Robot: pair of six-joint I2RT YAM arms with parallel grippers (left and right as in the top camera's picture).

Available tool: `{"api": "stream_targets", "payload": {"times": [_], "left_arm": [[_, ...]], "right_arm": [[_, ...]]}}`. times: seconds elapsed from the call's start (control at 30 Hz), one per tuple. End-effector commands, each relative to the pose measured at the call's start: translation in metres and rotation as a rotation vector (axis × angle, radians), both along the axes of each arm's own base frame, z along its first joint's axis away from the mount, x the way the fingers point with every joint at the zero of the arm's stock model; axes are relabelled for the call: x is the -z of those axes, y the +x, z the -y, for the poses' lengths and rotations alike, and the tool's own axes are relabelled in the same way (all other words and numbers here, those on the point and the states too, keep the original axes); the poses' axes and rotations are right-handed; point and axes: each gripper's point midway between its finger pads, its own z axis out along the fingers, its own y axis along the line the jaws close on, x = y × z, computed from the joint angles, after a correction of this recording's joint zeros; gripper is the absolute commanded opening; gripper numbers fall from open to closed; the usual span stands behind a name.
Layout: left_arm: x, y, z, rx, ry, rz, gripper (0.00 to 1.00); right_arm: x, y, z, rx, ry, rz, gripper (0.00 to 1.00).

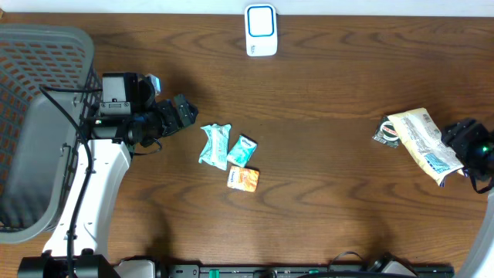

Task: Scan the item barcode
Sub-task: 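Carry the cream pack right and set it down on the table, then move the right gripper left toward the small orange Kleenex pack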

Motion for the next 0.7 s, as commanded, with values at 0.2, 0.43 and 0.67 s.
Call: {"api": "stream_targets", "payload": {"times": [0.2,0.43,0.67], "left_arm": [[0.002,0.0,-0.002,0.004,0.012,0.001,0.99],[0.002,0.0,-0.002,0.004,0.012,0.001,0.99],[0.002,0.0,-0.002,0.004,0.012,0.001,0.99]], "right_arm": [[-0.026,0.013,-0.066,-0.275,-0.043,0.054,0.68],[-0.027,0.022,-0.113,-0.428,-0.035,0.065,0.67],[-0.029,0.026,-0.159,-0.579,-0.018,0.089,0.65]]}}
